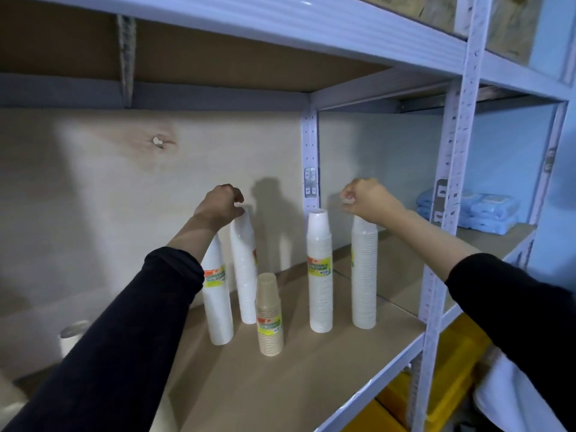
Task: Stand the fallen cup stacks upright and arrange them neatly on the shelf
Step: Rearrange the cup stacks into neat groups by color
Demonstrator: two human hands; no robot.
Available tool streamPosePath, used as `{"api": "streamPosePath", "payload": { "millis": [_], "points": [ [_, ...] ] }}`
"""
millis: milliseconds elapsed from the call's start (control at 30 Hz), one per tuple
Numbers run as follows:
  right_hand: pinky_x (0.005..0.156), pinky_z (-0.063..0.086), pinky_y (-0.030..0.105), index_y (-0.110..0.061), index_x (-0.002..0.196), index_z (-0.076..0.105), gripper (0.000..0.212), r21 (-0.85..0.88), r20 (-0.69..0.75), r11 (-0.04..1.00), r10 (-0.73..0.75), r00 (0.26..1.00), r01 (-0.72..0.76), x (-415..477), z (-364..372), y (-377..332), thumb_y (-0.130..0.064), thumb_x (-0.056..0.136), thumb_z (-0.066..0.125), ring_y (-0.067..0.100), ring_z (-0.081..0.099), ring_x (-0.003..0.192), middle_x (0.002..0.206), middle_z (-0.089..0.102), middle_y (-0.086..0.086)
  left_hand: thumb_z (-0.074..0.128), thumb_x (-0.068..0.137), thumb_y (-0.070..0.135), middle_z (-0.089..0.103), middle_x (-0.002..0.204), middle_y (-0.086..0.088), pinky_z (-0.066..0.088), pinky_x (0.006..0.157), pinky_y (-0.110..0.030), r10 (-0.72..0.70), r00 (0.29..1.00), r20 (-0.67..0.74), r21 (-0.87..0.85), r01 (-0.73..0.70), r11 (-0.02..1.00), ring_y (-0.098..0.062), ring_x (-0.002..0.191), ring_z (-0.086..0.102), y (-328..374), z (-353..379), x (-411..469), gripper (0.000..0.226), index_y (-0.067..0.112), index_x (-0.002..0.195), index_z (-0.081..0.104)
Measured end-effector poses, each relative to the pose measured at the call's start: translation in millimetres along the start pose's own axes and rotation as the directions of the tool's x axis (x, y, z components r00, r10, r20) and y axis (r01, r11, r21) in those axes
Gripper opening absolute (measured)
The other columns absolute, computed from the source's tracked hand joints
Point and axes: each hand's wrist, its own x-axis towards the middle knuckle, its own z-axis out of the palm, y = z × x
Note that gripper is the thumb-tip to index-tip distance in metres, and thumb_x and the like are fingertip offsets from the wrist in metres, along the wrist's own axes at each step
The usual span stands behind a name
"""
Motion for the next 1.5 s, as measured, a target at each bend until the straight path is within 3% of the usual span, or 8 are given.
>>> {"api": "streamPosePath", "payload": {
  "millis": [267, 400, 567, 733, 900, 1133, 1233, 1500],
  "points": [
    [0.099, 0.039, 0.034, 0.005, 0.123, 0.052, 0.043, -0.201, 0.125, 0.974, 0.135, 0.983, -0.108, 3, 5, 23, -0.025, 0.093, 0.049, 0.033, 0.049, 0.119, 0.129, 0.053, 0.022, 0.056, 0.091, 0.019, 0.055, 0.131, -0.018, 0.038, 0.101, -0.034, -0.093, 0.995, 0.045, 0.068, 0.09, 0.994, -0.03, 0.125, 0.047, 6, 10, 9, 0.039, -0.002, 0.124, 0.056],
    [0.097, 0.041, 0.034, 0.003, 0.124, 0.052, 0.038, -0.192, 0.15, 0.972, 0.162, 0.975, -0.132, 4, 12, 29, -0.02, 0.093, 0.049, 0.032, 0.049, 0.119, 0.129, 0.052, 0.02, 0.056, 0.089, 0.017, 0.063, 0.107, -0.021, 0.045, 0.089, -0.034, -0.117, 0.988, 0.103, 0.092, 0.108, 0.99, -0.034, 0.113, 0.055, 3, 18, 9, 0.025, -0.005, 0.097, 0.066],
    [0.096, 0.044, 0.033, -0.001, 0.121, 0.056, 0.033, -0.146, 0.132, 0.978, 0.167, 0.977, -0.147, 11, 12, 39, -0.013, 0.091, 0.052, 0.032, 0.052, 0.116, 0.128, 0.055, 0.018, 0.056, 0.09, 0.017, 0.064, 0.12, -0.019, 0.044, 0.094, -0.034, -0.099, 0.991, 0.088, 0.103, 0.09, 0.991, -0.032, 0.116, 0.054, 5, 19, 13, 0.03, -0.002, 0.112, 0.066],
    [0.087, 0.044, 0.026, -0.001, 0.111, 0.063, 0.027, -0.08, 0.148, 0.994, 0.09, 0.985, -0.079, 15, 9, 49, -0.006, 0.084, 0.061, 0.027, 0.058, 0.108, 0.119, 0.062, 0.016, 0.06, 0.088, 0.01, 0.062, 0.125, -0.017, 0.04, 0.1, -0.032, -0.057, 0.993, 0.1, 0.024, 0.055, 0.998, -0.029, 0.122, 0.051, -1, 16, 16, 0.029, -0.001, 0.114, 0.065],
    [0.075, 0.038, 0.021, 0.0, 0.104, 0.066, 0.025, -0.018, 0.174, 0.997, 0.081, 0.981, -0.079, 17, 1, 54, -0.001, 0.078, 0.066, 0.027, 0.059, 0.096, 0.111, 0.066, 0.017, 0.062, 0.084, -0.001, 0.065, 0.121, -0.019, 0.044, 0.101, -0.03, -0.008, 0.993, 0.119, -0.055, 0.014, 0.998, -0.029, 0.115, 0.058, -5, 12, 14, 0.03, -0.003, 0.114, 0.065],
    [0.088, 0.046, 0.03, -0.002, 0.112, 0.063, 0.039, -0.056, 0.144, 0.99, 0.136, 0.98, -0.129, 16, 11, 41, -0.025, 0.082, 0.067, 0.029, 0.057, 0.108, 0.118, 0.062, 0.017, 0.066, 0.082, 0.017, 0.068, 0.112, -0.017, 0.046, 0.088, -0.031, -0.047, 0.996, 0.077, -0.088, 0.054, 0.995, -0.03, 0.109, 0.059, 4, 18, 14, 0.027, 0.001, 0.102, 0.07],
    [0.094, 0.046, 0.033, -0.002, 0.115, 0.062, 0.036, -0.07, 0.131, 0.984, 0.173, 0.976, -0.165, 17, 16, 36, -0.022, 0.085, 0.063, 0.032, 0.056, 0.113, 0.123, 0.06, 0.018, 0.066, 0.083, 0.017, 0.065, 0.115, -0.018, 0.045, 0.086, -0.03, -0.083, 0.994, 0.07, -0.088, 0.089, 0.992, -0.031, 0.109, 0.057, 7, 22, 14, 0.027, -0.001, 0.103, 0.068],
    [0.097, 0.043, 0.028, -0.002, 0.112, 0.065, 0.031, 0.024, 0.122, 0.99, 0.133, 0.984, -0.137, 17, 8, 44, -0.003, 0.081, 0.064, 0.025, 0.056, 0.114, 0.119, 0.065, 0.015, 0.066, 0.082, 0.005, 0.065, 0.118, -0.02, 0.044, 0.099, -0.031, -0.055, 0.995, 0.079, -0.11, 0.063, 0.992, -0.029, 0.117, 0.055, 0, 18, 16, 0.028, -0.003, 0.109, 0.068]
  ]
}}
